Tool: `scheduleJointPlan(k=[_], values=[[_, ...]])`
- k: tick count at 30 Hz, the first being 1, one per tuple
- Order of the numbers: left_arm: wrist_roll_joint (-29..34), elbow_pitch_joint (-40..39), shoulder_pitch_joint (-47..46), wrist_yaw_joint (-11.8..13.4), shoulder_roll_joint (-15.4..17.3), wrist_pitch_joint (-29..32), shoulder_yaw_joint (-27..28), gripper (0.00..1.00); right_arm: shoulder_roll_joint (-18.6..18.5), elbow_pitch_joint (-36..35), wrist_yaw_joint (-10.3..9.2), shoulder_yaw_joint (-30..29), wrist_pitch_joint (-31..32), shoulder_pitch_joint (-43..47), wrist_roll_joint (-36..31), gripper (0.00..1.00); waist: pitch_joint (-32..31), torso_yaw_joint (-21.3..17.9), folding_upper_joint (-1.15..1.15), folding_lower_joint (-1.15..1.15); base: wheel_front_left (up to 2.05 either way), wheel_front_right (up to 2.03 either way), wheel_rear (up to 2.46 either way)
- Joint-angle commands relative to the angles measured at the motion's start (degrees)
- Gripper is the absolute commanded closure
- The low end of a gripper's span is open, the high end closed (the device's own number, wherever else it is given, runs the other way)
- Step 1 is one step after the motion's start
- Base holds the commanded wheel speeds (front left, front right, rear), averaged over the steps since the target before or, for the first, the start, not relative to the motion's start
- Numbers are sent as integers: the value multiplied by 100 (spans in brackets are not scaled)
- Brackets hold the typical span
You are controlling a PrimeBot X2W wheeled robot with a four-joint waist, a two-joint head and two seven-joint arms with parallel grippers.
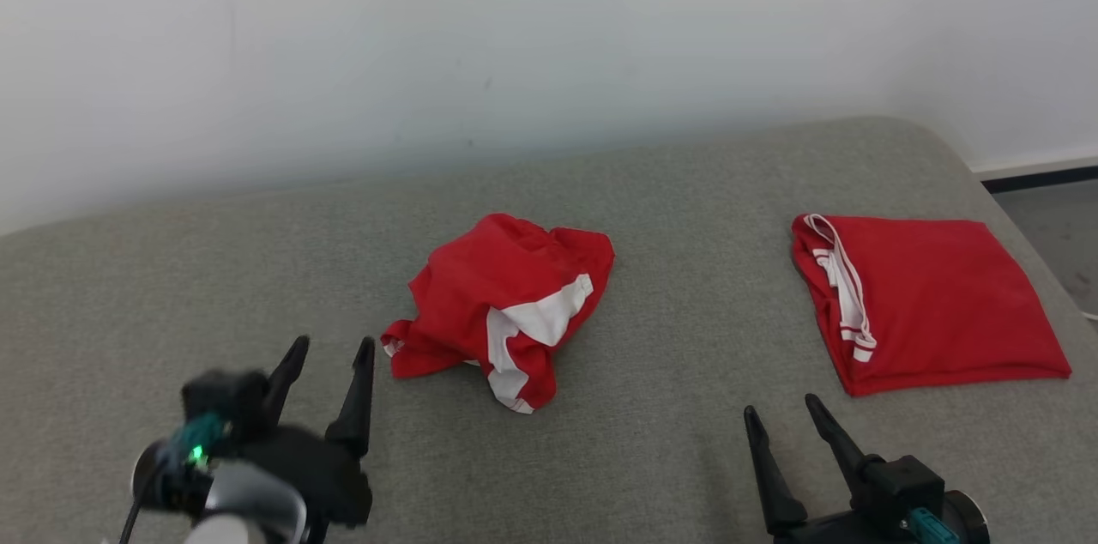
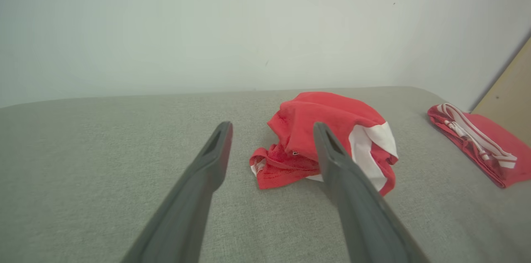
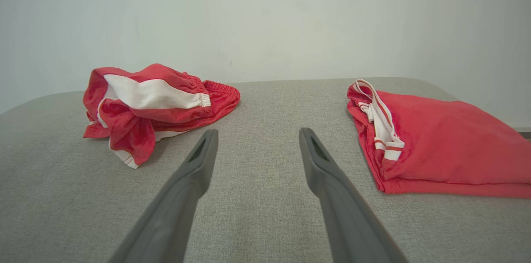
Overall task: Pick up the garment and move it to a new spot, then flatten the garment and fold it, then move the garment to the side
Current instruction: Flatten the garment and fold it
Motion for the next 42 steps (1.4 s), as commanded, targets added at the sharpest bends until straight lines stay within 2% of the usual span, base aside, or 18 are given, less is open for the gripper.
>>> scheduleJointPlan(k=[1,5,10,17,19,23,25,26,27,28,31,36,39,42], values=[[-76,152,-204,-28,41,179,-39,0,19,7,-16,26,-25,-38,16,0,86,-99,0,0,0,0,0],[-191,866,-1198,-116,87,1118,-325,0,40,41,-16,194,-31,-131,38,0,229,-316,0,0,0,0,0],[-134,1723,-2047,103,60,2110,-445,0,51,127,-16,455,-39,-279,98,0,413,-668,0,0,0,0,0],[-125,2393,-2554,343,6,2525,-495,0,55,220,-16,565,-80,-438,143,0,617,-986,0,0,0,0,0],[-135,2579,-2587,394,8,2603,-502,0,56,250,-16,591,-97,-459,150,0,622,-1049,0,0,0,0,0],[-41,2897,-2571,657,43,2691,-500,0,53,308,-16,660,-112,-471,178,0,617,-1150,0,0,0,0,0],[-66,3020,-2526,689,31,2668,-501,0,50,326,-16,686,-114,-488,190,0,612,-1185,0,0,0,0,0],[-47,3063,-2517,680,40,2632,-527,7,48,335,-16,695,-119,-494,191,0,610,-1195,0,0,0,0,0],[-49,3064,-2522,659,39,2538,-532,73,45,342,-16,699,-124,-500,196,0,608,-1201,0,0,0,0,0],[-96,3097,-2508,632,16,2491,-530,100,43,348,-16,697,-128,-504,199,0,602,-1201,0,0,0,0,0],[-269,3087,-2524,534,-82,2281,-512,100,34,369,-16,676,-138,-473,179,0,542,-1168,0,0,0,0,0],[-712,2880,-2703,291,-236,1455,-427,100,16,395,-16,656,-137,-411,170,0,429,-1088,0,0,0,0,0],[-1287,2688,-2850,56,-276,881,-431,100,19,391,-16,661,-126,-389,164,0,363,-1048,0,0,0,0,0],[-2127,2397,-2945,-113,-294,360,-936,100,20,408,-16,683,-127,-381,190,0,304,-1024,0,0,0,0,0]])
